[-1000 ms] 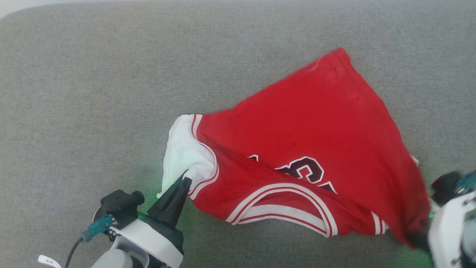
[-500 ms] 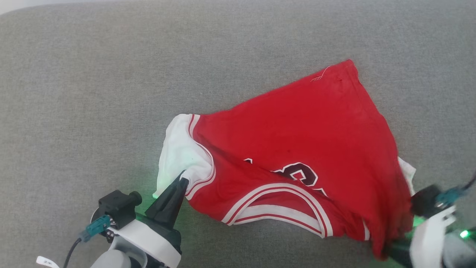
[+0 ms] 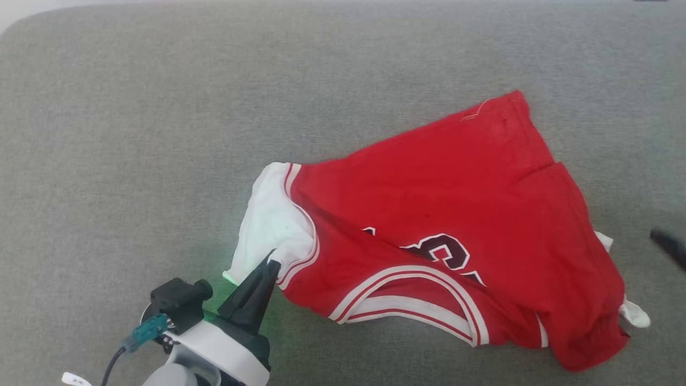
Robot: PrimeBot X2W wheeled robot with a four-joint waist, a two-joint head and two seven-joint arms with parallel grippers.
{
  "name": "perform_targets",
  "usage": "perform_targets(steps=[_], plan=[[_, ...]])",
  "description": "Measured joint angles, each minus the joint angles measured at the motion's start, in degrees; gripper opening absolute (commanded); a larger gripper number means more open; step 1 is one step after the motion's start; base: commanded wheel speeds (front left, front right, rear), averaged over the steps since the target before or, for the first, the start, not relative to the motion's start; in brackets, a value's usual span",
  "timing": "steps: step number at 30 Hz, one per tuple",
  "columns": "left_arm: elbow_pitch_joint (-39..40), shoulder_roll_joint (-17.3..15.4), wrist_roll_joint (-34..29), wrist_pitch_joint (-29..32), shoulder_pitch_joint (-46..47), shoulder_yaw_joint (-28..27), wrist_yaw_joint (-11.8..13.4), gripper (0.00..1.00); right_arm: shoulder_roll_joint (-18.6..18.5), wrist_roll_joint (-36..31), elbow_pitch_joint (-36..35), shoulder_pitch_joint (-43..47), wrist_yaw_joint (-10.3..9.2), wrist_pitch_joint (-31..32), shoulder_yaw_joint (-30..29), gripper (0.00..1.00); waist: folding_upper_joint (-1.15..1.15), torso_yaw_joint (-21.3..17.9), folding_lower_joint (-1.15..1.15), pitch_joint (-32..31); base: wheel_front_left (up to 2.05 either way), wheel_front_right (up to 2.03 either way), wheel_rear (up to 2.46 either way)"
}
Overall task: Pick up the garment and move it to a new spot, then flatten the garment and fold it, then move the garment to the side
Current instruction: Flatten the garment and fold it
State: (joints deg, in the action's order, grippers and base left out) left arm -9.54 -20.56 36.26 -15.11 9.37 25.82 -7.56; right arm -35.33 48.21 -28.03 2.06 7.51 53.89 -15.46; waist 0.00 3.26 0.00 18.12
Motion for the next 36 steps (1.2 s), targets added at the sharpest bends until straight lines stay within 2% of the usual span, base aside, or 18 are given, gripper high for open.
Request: perform_targets(steps=[5,10,19,24,35,36], plan=[[-0.03,0.55,-0.01,0.00,1.33,1.14,0.00,0.00,0.47,-1.88,4.01,-10.21,0.00,-2.05,3.58,1.00,0.00,1.48,0.00,1.17,0.00,0.00,0.00],[-0.25,1.05,-0.02,0.00,3.36,3.43,0.00,0.00,-0.57,-8.23,13.50,-21.27,0.00,-4.76,11.41,1.00,0.00,3.55,0.00,2.87,0.00,0.00,0.00],[-0.27,2.12,0.60,0.00,7.14,5.33,0.00,0.00,0.22,-9.54,30.88,-37.27,0.00,-6.30,21.91,1.00,0.00,6.96,0.00,7.20,0.00,0.00,0.00],[-0.18,2.85,1.56,0.00,7.94,5.84,0.00,0.00,-0.60,-10.45,39.85,-41.75,0.00,-7.03,28.66,1.00,0.00,8.45,0.00,9.02,0.00,0.00,0.00],[0.04,3.18,1.82,0.00,8.77,5.88,0.00,0.00,-2.44,-9.33,45.57,-47.04,0.05,-9.31,35.96,1.00,0.00,8.91,0.00,10.68,0.00,0.00,0.00],[0.08,3.27,1.82,0.00,8.93,5.89,0.00,0.00,-2.59,-9.06,45.81,-47.33,0.07,-9.33,36.51,0.94,0.00,8.92,0.00,10.77,0.00,0.00,0.00]])
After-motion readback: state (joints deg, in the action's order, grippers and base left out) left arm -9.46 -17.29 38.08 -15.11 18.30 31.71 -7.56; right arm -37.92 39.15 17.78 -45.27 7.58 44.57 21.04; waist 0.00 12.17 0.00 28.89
